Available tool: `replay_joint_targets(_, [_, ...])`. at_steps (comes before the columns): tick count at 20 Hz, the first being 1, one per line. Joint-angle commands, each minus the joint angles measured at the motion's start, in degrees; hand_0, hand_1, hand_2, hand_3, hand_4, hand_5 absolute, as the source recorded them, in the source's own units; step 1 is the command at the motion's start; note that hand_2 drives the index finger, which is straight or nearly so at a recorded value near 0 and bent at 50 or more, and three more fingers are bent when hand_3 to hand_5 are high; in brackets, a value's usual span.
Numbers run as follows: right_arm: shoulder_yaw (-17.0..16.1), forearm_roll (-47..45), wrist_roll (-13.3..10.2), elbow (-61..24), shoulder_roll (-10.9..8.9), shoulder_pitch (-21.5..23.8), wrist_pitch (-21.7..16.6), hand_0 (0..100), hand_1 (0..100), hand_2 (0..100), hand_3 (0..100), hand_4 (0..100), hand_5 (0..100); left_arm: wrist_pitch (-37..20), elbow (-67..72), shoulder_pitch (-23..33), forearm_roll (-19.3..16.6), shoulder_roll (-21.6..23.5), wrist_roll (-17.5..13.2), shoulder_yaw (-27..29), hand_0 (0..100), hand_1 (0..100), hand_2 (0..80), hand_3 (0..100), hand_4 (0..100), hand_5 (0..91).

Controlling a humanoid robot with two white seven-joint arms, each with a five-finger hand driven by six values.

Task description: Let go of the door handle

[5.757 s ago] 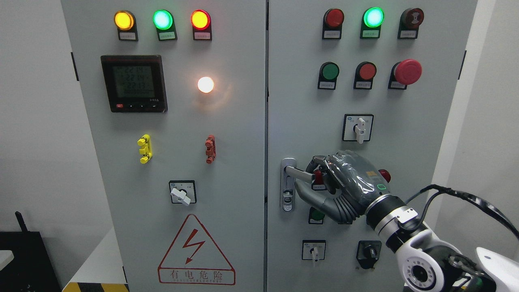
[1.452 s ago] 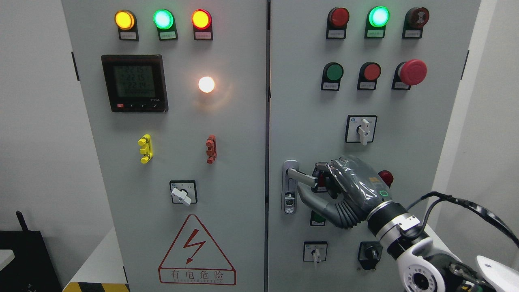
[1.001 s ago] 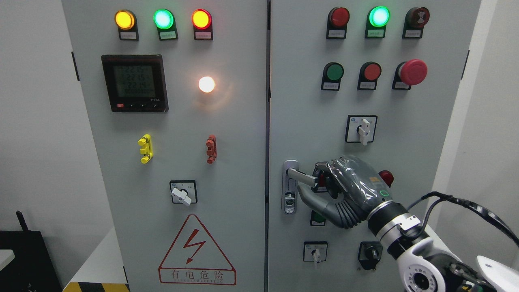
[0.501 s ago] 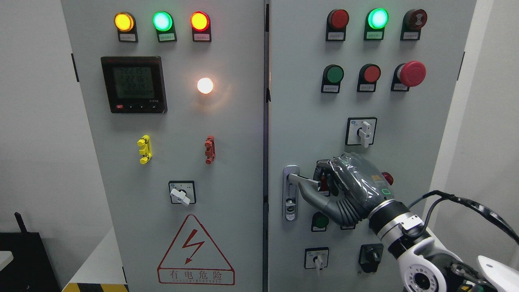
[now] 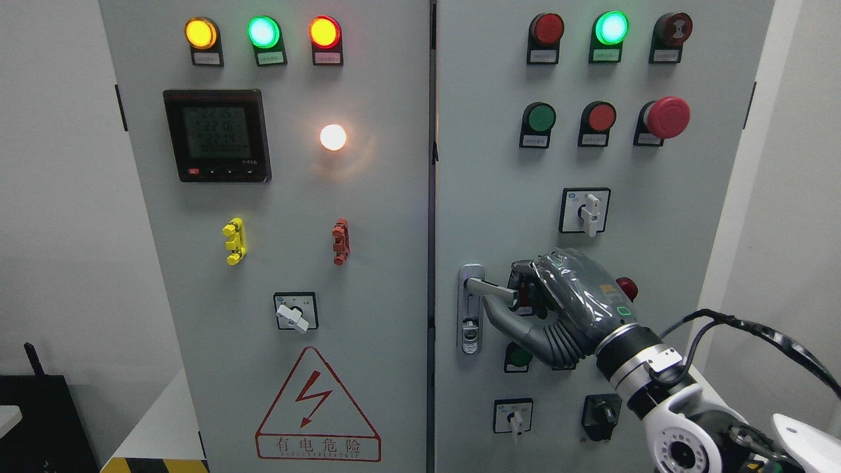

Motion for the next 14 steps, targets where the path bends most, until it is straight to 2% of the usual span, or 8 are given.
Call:
replay_joint_targets(1, [-0.09, -1.67, 0.00, 0.00, 0.76, -0.40, -0.06, 49, 26, 66, 100, 100, 100, -0.02, 0.53, -0.18, 0.00, 0.00, -0.04, 0.09, 12, 39, 0.0, 0, 0, 0.0])
replay_joint_targets(8, [-0.09, -1.49, -0.70, 0.00, 1.63, -0.76, -0.23, 49, 26, 65, 100, 100, 100, -0.02, 0.53, -0.18, 0.00, 0.00, -0.04, 0.09, 12, 39, 0.0, 0, 0, 0.0])
replay_joint_targets(14, [-0.09, -1.49, -0.88, 0.35, 1.64, -1.19, -0.23, 49, 27, 64, 100, 100, 100, -0.02, 0.53, -0.09, 0.00, 0.00, -0.04, 0.09, 12, 39, 0.0, 0, 0, 0.0])
